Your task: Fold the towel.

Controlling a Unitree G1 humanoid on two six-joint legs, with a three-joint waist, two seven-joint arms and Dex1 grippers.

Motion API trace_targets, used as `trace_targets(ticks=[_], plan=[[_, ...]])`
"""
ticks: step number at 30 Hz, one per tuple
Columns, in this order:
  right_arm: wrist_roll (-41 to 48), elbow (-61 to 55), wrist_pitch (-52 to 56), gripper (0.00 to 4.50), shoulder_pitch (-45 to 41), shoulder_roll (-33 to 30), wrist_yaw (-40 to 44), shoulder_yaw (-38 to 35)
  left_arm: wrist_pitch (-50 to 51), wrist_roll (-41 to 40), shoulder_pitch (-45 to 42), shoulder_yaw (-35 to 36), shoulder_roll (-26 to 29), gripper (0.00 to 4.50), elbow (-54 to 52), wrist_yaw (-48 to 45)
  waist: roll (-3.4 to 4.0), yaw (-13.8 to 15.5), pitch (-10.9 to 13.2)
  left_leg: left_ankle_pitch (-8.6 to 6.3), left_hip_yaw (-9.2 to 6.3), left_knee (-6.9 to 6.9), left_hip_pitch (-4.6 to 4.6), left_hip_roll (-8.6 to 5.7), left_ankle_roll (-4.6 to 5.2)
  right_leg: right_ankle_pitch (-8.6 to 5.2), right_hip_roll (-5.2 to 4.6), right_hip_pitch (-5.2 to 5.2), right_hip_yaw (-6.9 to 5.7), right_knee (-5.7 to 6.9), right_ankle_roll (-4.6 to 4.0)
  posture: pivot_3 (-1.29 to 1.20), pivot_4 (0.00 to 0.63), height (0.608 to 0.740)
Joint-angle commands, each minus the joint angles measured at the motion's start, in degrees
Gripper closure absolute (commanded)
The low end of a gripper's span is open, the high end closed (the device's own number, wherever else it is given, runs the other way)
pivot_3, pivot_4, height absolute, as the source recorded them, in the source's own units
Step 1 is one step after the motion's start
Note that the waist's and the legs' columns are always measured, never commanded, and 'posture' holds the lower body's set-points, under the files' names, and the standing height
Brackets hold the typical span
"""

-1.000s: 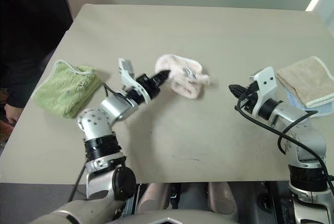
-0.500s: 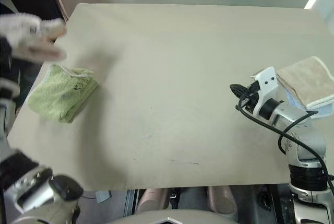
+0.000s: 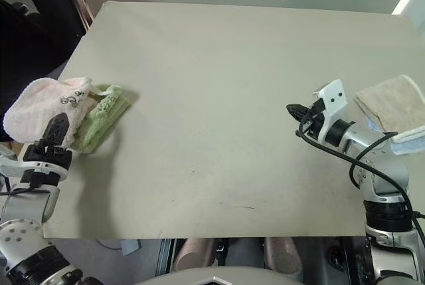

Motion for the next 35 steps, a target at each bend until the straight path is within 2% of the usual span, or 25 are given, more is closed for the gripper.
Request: trace_targets(ticks=[1, 4, 7, 11, 14, 18, 21, 28, 35], plan=[[0.10, -1.17, -1.13, 4.50, -0.48, -0.21, 0.46, -0.16, 1.91, -0.89, 5.99, -3.29, 1.34, 0.03, -6.42, -4.19, 0.00, -0.32, 0.00, -0.01, 0.01, 0.00, 0.00, 0.01, -0.01, 0.00, 0.00, 0.00, 0.00, -0.01, 0.00, 0.00, 0.150, 0.735], [0.14, -1.37, -1.02, 4.50, -0.49, -0.01, 0.31, -0.04, 3.57, 1.82, 11.15, -9.33, 3.05, 0.03, -10.82, -7.84, 0.01, -0.42, 0.00, -0.06, 0.01, 0.01, 0.00, 0.02, 0.01, -0.02, 0.00, 0.00, 0.01, -0.03, 0.03, 0.00, 0.150, 0.735], [0.17, -1.48, -0.98, 4.50, -0.47, 0.11, 0.27, 0.15, 3.52, 4.01, 13.17, -15.30, 4.47, 0.03, -14.65, -10.99, 0.01, -0.29, 0.00, -0.29, -0.05, 0.01, 0.00, 0.02, 0.45, -0.04, 0.00, 0.02, 0.02, -0.01, 0.04, 0.00, 0.150, 0.735], [0.13, -1.66, -0.92, 4.50, -0.43, 0.50, -0.24, 0.44, -0.03, 13.83, 8.09, -26.49, 6.31, 0.03, -16.16, -12.42, 0.01, -0.21, 0.01, -0.21, -0.09, 0.03, 0.00, 0.02, 0.43, 0.04, 0.00, 0.03, 0.02, 0.04, -0.10, 0.00, 0.150, 0.735], [0.28, -2.44, -0.63, 4.50, -0.20, 0.99, -0.94, 0.25, -1.39, 17.42, 2.19, -30.68, 5.52, 0.03, -14.38, -11.71, 0.00, -0.30, 0.00, -0.11, -0.08, 0.04, 0.00, 0.04, 0.38, 0.18, 0.00, 0.01, -0.01, 0.05, -0.26, 0.00, 0.150, 0.735], [0.15, -3.36, -0.70, 4.50, 0.38, 1.96, -3.01, -0.57, -10.88, 35.59, -6.09, -45.47, 9.31, 0.03, -11.52, -16.76, 0.00, -0.47, 0.00, -0.06, -0.06, 0.05, 0.01, 0.05, 0.35, 0.30, -0.01, -0.01, -0.03, 0.03, -0.25, 0.00, 0.150, 0.735], [0.21, -3.87, -0.48, 4.50, 0.16, 3.11, -4.90, -0.78, -17.27, 43.74, -9.93, -52.10, 10.32, 0.03, -7.37, -20.39, 0.01, -0.50, 0.00, -0.08, -0.05, 0.05, -0.01, 0.06, 0.37, 0.33, -0.01, -0.06, -0.02, 0.03, -0.27, 0.00, 0.150, 0.735], [0.31, -4.63, -0.46, 4.50, 2.03, 4.42, -6.74, -0.56, -24.14, 48.28, -13.79, -51.51, 10.73, 0.03, 1.80, -25.40, 0.02, -0.84, 0.00, -0.20, -0.07, -0.03, -0.26, 0.12, 0.36, 0.49, 0.00, -0.33, -0.10, 0.01, -0.67, 0.00, 0.150, 0.735], [0.36, -6.03, -0.81, 4.50, 3.91, 5.98, -8.49, -0.82, -24.81, 48.61, -14.46, -47.62, 11.85, 0.03, 5.03, -26.91, 0.02, -0.84, 0.00, -0.30, -0.05, 0.03, -0.45, 0.12, 0.33, 0.41, -0.02, -0.47, -0.10, -0.02, -0.66, 0.00, 0.150, 0.735]])
